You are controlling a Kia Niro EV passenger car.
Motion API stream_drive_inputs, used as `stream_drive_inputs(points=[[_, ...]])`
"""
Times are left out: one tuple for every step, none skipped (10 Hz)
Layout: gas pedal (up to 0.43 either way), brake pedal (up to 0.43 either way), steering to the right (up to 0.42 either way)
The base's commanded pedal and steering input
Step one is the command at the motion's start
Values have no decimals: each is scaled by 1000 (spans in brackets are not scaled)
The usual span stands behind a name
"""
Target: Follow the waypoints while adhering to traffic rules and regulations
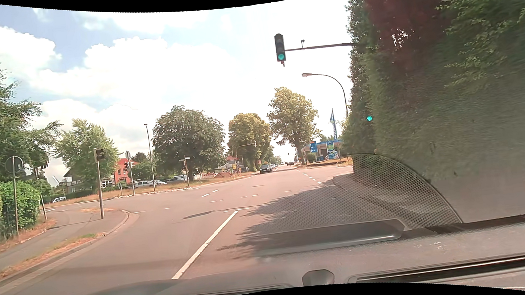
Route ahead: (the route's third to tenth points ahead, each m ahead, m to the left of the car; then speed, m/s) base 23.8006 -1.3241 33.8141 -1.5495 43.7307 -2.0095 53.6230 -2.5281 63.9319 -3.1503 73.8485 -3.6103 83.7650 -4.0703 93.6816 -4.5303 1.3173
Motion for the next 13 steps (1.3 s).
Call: stream_drive_inputs(points=[[390,0,5],[390,0,5],[390,0,5],[390,0,5],[390,0,5],[421,0,5],[559,0,5],[559,0,5],[531,0,5],[480,0,5],[461,0,5],[441,0,5],[441,0,5]])
